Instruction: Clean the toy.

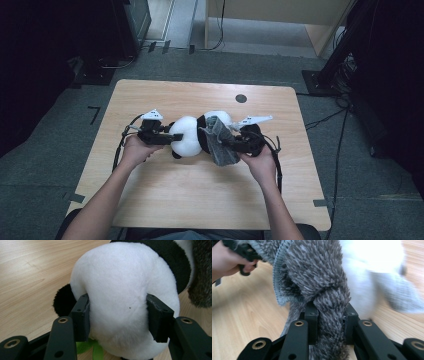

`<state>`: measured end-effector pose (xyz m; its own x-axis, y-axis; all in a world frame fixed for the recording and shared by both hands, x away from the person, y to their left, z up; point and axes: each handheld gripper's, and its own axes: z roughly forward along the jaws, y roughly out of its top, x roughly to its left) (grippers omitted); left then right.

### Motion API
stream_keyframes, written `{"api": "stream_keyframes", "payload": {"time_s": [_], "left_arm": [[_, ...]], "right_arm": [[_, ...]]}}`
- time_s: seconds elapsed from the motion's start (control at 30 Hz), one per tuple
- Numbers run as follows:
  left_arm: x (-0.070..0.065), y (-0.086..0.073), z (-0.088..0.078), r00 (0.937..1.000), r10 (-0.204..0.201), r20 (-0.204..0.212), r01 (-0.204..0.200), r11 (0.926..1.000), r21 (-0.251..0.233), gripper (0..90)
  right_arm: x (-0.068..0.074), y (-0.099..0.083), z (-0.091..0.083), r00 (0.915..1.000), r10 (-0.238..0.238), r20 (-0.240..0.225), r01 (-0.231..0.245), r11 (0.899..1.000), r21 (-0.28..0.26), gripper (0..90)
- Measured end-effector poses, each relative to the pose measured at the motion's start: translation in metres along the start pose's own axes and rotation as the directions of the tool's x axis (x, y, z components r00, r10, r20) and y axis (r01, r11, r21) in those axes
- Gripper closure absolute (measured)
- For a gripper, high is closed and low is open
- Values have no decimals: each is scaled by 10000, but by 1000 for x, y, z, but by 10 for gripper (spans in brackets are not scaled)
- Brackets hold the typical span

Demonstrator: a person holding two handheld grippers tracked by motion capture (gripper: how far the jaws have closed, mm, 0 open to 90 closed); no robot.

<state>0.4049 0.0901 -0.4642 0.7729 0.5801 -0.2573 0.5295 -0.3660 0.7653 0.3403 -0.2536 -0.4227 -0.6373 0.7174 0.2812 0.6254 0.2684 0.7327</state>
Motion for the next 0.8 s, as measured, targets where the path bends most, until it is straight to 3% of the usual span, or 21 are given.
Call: {"api": "stream_keyframes", "payload": {"time_s": [0.3, 0.47, 0.57, 0.8], "left_arm": [[0, 0, 0, 10000, -18, 28, 18, 10000, -8, 448], [1, 0, 1, 10000, -69, 48, 69, 10000, -41, 448], [1, 0, 1, 9999, -91, 47, 91, 9999, -47, 447], [1, 0, 1, 9999, -153, 70, 154, 9999, -63, 448]], "right_arm": [[-27, -15, -4, 9924, 1206, 261, -1207, 9927, 43, 738], [-38, -24, 2, 9846, 1472, 940, -1524, 9870, 515, 745], [-44, -30, 9, 9793, 1785, 951, -1851, 9805, 654, 748], [-53, -38, 19, 9721, 2034, 1171, -2146, 9723, 926, 750]]}}
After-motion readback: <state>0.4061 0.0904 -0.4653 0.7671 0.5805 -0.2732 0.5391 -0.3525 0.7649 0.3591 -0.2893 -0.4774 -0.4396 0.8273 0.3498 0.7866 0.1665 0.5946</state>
